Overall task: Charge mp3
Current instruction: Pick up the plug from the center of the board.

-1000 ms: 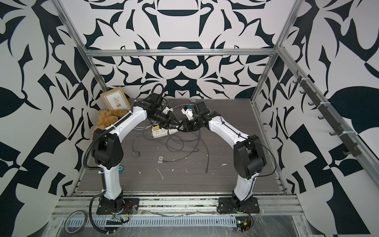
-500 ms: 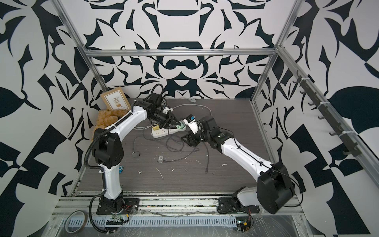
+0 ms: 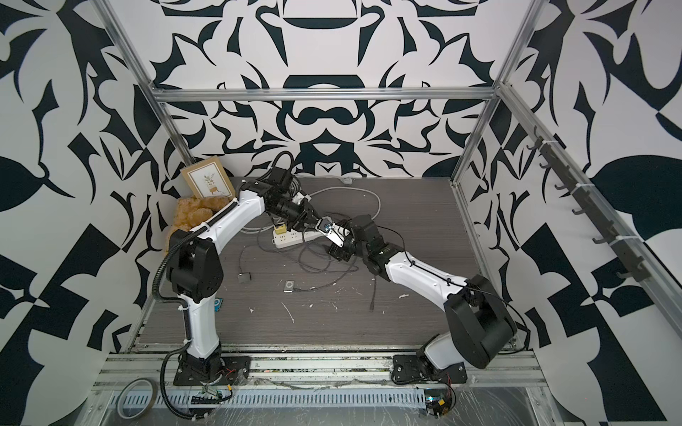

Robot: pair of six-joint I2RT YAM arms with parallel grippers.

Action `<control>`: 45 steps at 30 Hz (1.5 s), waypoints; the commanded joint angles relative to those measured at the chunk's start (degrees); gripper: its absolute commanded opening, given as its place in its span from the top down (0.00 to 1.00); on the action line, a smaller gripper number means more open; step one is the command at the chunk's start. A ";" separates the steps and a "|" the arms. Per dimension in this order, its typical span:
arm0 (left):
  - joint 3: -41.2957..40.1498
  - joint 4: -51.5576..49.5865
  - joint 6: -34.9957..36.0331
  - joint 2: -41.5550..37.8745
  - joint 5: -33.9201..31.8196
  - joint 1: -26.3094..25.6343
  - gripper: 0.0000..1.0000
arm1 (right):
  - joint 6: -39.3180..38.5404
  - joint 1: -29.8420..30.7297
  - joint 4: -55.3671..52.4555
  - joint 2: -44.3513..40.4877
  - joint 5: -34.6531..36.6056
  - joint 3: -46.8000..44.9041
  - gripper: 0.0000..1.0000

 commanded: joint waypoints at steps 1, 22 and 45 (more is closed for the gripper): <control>1.11 -1.31 -0.41 -0.30 1.17 -0.30 1.00 | -5.04 0.09 6.17 1.26 1.68 3.15 0.27; 0.65 -0.96 -0.90 -0.33 2.32 -0.78 1.00 | -10.20 3.35 5.66 5.13 6.62 6.19 0.61; 1.63 -1.65 -0.89 0.10 3.30 -0.80 1.00 | -14.59 4.92 7.22 3.82 12.09 2.26 0.41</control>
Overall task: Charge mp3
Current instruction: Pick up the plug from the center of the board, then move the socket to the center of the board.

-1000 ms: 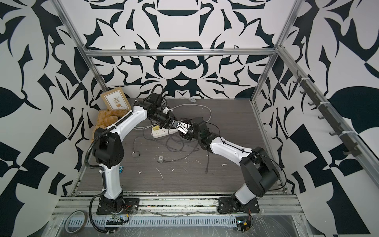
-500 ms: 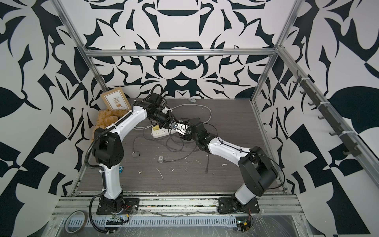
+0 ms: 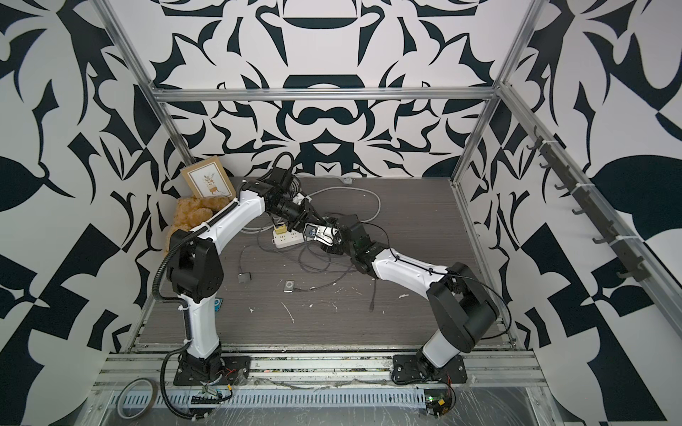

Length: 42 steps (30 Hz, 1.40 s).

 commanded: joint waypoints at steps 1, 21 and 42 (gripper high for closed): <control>1.61 -1.48 0.63 0.19 2.33 -0.26 1.00 | -0.25 0.47 1.89 -1.32 0.71 -0.50 0.43; -1.05 7.81 -3.54 -1.78 5.33 0.16 0.67 | 7.69 0.55 -1.55 -1.46 0.42 2.98 1.00; -7.25 20.70 0.11 -15.91 -5.92 10.64 0.05 | 35.27 -6.21 -4.46 -0.48 -12.69 6.32 1.00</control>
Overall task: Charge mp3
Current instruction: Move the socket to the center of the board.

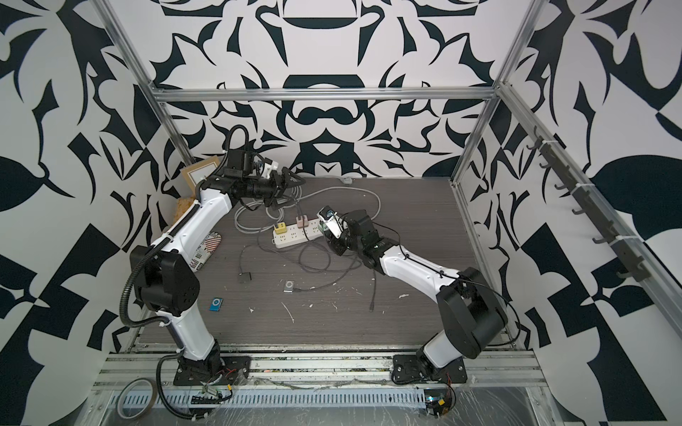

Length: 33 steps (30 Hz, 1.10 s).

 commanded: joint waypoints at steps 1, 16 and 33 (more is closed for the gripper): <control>-2.84 0.91 3.74 -4.74 -0.94 0.60 0.05 | 2.49 -1.04 2.93 1.90 -2.92 5.26 1.00; -12.45 -2.18 21.72 -19.19 -4.38 3.23 0.01 | -12.04 -9.25 -11.71 15.45 -26.95 20.15 1.00; -16.46 -5.91 27.89 -21.50 -8.35 3.57 0.01 | -11.09 -5.12 -27.92 24.66 -19.54 34.67 1.00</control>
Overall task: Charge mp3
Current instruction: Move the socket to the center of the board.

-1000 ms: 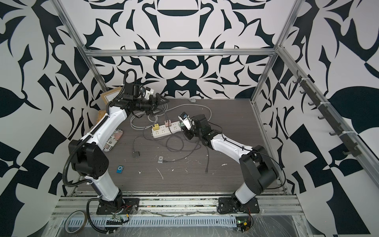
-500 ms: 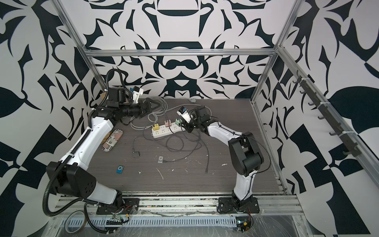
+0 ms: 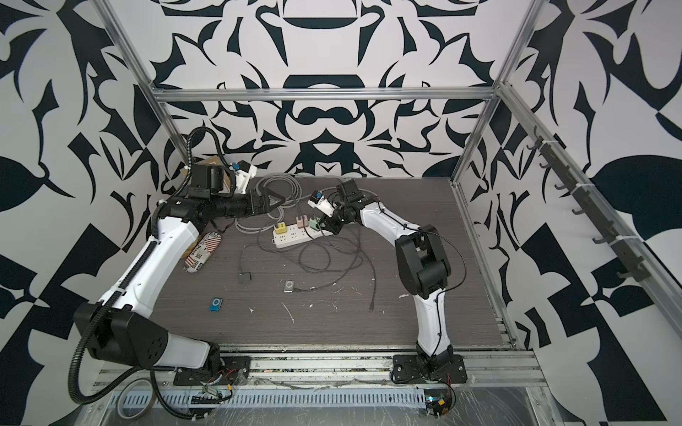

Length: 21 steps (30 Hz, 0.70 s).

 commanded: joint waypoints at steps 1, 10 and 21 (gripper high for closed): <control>-1.26 -0.48 1.12 -1.04 -0.37 0.27 0.01 | 0.71 0.63 1.96 -3.30 0.70 -1.17 1.00; -1.83 -1.34 4.18 -1.73 0.08 1.20 0.00 | -16.27 -0.17 -5.86 -0.13 -2.51 4.22 1.00; -4.67 -1.76 7.01 -3.01 0.46 1.95 0.01 | -35.35 -1.52 -15.51 8.49 -3.77 17.27 1.00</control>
